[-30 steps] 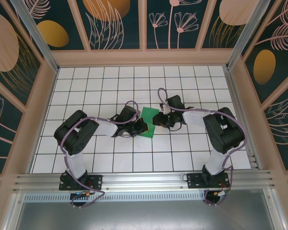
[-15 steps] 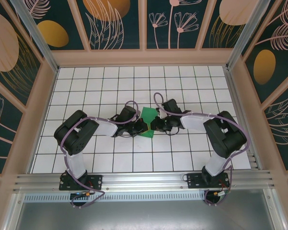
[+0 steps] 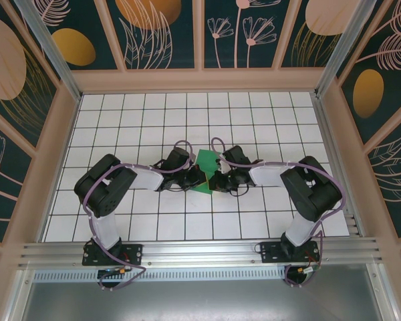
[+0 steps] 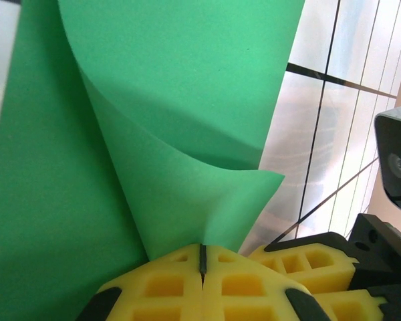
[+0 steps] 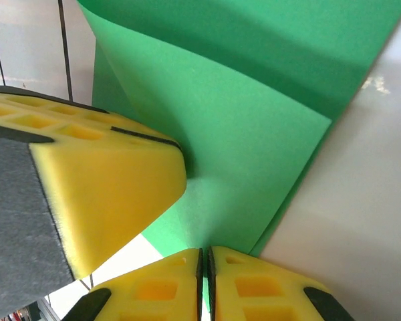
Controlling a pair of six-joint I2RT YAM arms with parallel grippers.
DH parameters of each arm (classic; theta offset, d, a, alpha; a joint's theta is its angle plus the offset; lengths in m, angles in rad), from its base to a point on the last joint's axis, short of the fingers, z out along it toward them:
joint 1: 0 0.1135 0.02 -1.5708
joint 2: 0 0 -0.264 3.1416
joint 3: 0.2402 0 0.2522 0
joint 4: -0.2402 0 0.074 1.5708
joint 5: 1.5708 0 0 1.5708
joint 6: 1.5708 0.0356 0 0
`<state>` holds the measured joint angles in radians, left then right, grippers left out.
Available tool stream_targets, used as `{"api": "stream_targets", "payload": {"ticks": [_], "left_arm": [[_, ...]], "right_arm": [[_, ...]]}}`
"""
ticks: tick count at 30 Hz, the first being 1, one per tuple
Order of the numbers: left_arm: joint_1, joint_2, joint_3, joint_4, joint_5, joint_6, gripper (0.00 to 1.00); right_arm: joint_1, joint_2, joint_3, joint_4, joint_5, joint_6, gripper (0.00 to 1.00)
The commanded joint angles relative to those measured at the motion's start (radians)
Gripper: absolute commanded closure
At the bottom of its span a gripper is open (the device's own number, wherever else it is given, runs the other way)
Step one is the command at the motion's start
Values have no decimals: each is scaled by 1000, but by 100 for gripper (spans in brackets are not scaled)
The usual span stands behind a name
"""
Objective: Fold a paper plane with a square sheet of paper (pick it up from the middle)
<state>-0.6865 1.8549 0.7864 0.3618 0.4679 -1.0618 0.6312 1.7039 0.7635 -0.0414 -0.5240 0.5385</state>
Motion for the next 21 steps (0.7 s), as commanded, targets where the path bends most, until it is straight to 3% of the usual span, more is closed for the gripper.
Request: {"api": "stream_targets", "payload": {"ticks": [1,7,14,21], "left_arm": [[-4,-19,-13,-15,8,20,98],[-3,-9,-14,-12,8,16,98],[-3,-10,-19,10,17,6,97],[-4,-27,-24,25,23,1,97]], "right_arm": [[10,-32,-12,-5,-8,17,86],[9,-110,-9,-30,52,29,84],[-17,-151,-17,-40,161,113,64],[-63,-74,20,10,79,104,63]]}}
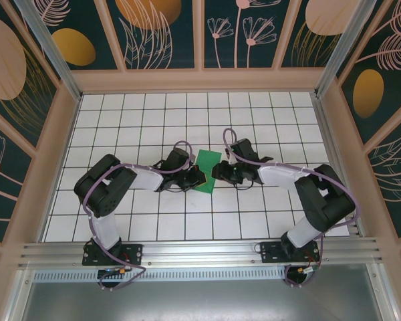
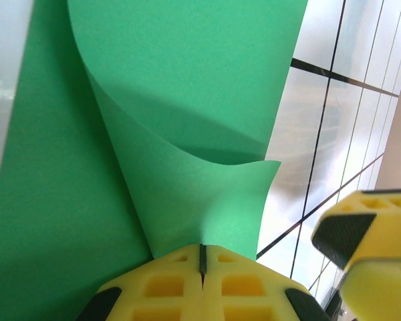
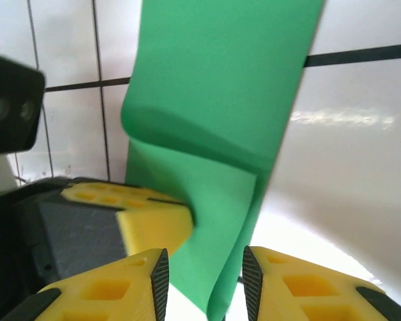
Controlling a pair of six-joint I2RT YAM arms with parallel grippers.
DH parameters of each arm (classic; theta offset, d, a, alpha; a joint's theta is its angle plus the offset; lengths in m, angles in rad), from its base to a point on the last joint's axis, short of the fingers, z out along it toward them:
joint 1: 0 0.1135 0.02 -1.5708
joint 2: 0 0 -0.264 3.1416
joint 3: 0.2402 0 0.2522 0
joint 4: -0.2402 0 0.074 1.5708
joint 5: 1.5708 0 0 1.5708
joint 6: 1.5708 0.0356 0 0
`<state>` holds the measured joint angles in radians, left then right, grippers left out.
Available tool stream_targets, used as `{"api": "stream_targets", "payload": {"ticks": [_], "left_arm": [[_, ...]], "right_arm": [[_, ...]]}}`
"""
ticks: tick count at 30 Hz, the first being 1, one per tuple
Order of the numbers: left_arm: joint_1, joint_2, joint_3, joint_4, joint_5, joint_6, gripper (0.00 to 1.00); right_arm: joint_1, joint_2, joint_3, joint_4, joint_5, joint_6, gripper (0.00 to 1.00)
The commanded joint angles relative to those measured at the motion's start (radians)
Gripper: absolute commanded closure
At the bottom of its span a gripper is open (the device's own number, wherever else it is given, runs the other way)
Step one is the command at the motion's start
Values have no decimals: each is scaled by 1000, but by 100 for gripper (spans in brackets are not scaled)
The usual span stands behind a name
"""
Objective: Fold a paper plane with a square sheet of paper (pick it up from the middle)
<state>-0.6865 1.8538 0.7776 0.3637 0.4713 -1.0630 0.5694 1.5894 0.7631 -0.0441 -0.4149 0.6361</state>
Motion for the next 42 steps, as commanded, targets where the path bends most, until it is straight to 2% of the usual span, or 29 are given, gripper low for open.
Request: {"api": "stream_targets", "payload": {"ticks": [1,9,15,23,25,28,31,42], "left_arm": [[-3,-27,-15,26,21,1,97],[-3,-33,-21,32,21,-4,97],[-3,-45,-21,34,21,-2,97],[-4,-54,-21,37,23,-1,97],[-3,-49,-20,40,24,-1,97],[-4,-42,-18,47,28,-2,97],[-3,-36,-13,53,35,-2,97],[-3,-8,0,68,49,-2,96]], "right_arm": [[-1,58,29,10,-36,1,63],[-17,86,31,51,-75,5,64],[-16,101,31,73,-111,0,72],[-17,117,35,87,-121,-1,73],[-17,122,37,89,-124,-4,76],[-16,131,41,80,-110,-16,84],[-17,145,48,61,-81,-34,87],[-16,162,49,56,-47,-55,89]]}}
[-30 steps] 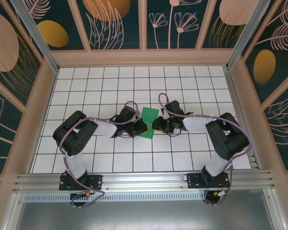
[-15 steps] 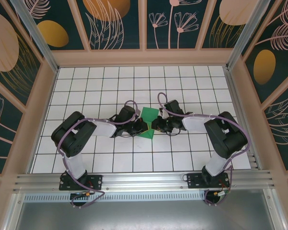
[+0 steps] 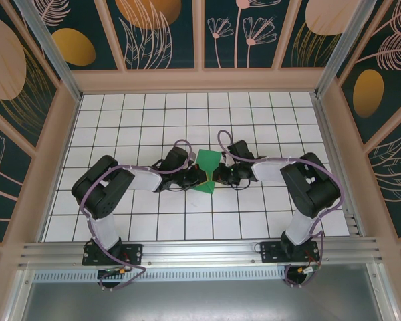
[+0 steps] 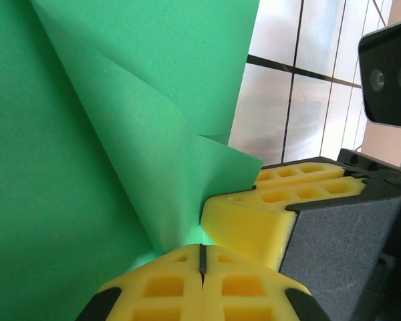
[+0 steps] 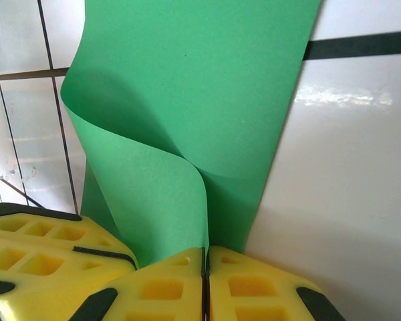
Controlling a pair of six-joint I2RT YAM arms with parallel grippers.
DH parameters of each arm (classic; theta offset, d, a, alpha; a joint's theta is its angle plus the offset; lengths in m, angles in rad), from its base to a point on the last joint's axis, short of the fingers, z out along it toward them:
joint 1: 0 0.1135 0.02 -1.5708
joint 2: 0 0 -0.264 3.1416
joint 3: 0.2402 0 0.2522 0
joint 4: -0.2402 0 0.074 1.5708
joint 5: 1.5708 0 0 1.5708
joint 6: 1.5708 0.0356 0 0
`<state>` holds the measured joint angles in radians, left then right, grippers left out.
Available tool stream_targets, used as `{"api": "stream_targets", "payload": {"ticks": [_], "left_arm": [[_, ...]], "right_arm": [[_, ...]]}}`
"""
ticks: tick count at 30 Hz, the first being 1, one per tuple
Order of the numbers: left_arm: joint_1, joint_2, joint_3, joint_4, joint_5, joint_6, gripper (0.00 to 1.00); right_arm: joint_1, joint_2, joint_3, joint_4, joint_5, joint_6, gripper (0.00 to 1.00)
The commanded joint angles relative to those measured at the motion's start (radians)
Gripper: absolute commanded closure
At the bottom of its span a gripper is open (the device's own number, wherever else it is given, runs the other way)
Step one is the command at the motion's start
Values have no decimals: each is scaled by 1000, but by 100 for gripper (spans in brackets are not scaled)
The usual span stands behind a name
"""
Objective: Fold a paper plane with a square sheet of paper (pick it up from the middle)
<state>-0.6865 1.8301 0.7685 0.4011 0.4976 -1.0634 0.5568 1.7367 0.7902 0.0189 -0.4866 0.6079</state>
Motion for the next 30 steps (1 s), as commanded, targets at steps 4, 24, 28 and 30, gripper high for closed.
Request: {"api": "stream_targets", "payload": {"ticks": [4,24,28,30], "left_arm": [[-4,18,10,33,24,-1,96],[-3,52,13,12,13,4,96],[-4,58,13,-8,1,3,96],[-3,60,13,-17,-3,3,97]], "right_arm": [[-4,19,27,-8,22,-37,89],[-3,60,46,-23,26,-60,89],[-4,71,50,-30,29,-62,89],[-4,76,52,-37,31,-63,89]]}}
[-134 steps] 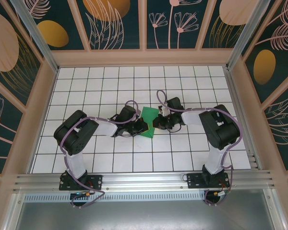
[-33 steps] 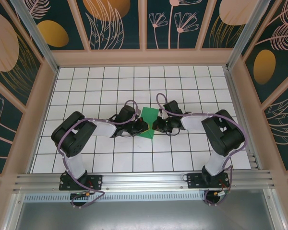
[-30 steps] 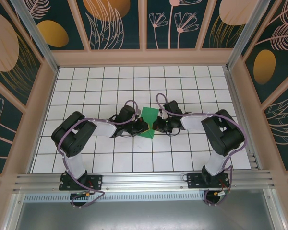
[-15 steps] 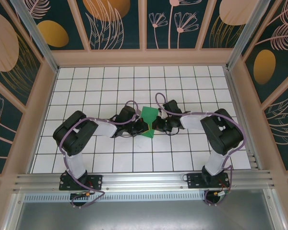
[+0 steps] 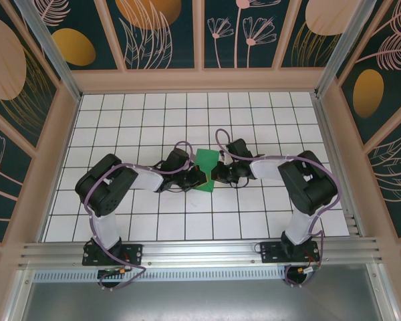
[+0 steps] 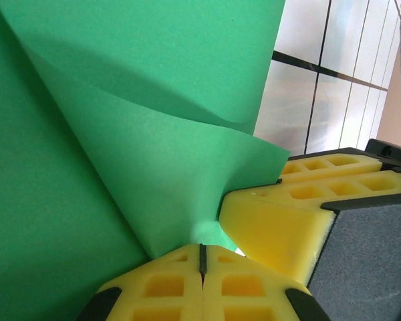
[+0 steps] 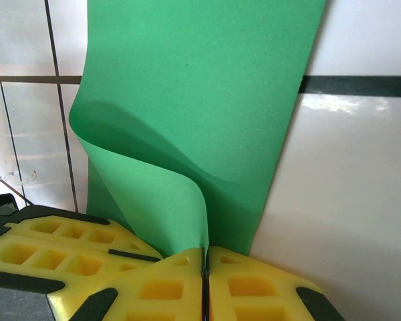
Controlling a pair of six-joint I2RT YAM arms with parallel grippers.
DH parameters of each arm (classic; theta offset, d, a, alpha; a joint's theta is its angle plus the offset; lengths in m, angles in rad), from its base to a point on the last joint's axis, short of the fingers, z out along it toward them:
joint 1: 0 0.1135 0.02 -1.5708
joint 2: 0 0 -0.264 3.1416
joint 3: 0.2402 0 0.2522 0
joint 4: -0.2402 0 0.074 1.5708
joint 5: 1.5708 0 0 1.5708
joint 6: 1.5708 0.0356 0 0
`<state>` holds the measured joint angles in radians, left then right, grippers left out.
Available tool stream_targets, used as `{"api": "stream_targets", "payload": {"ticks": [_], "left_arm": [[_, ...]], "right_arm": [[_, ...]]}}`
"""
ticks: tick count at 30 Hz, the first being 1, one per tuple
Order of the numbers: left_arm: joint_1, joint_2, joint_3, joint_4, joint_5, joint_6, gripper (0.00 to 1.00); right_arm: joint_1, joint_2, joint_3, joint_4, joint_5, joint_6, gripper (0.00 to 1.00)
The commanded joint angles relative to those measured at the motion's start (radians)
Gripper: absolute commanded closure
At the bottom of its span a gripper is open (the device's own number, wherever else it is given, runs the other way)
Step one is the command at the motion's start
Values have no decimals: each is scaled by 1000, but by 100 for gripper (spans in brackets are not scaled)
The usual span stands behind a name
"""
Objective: Fold a paper plane with a square sheet of paper (pick it up from the middle)
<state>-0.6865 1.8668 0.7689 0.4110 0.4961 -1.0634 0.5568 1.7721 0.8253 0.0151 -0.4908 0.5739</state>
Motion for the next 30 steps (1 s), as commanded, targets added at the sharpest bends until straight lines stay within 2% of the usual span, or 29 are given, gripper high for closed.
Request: {"api": "stream_targets", "payload": {"ticks": [1,9,15,19,23,26,30], "left_arm": [[-3,25,13,-33,-3,0,97],[-3,34,9,-86,-37,-15,98],[-3,34,10,-140,-81,-24,99],[-3,38,7,-148,-93,-32,99],[-2,45,6,-144,-97,-42,99],[-3,43,6,-145,-102,-48,99],[-3,42,5,-146,-106,-52,100]], "right_arm": [[-4,44,19,-36,36,-29,89],[-4,48,29,-58,36,-25,88],[-32,-54,31,-98,52,-11,76],[-31,-147,3,-121,67,-3,72],[-15,-193,-46,-110,38,7,81],[36,-184,-58,-103,24,14,87],[72,-152,-61,-78,10,25,89]]}}
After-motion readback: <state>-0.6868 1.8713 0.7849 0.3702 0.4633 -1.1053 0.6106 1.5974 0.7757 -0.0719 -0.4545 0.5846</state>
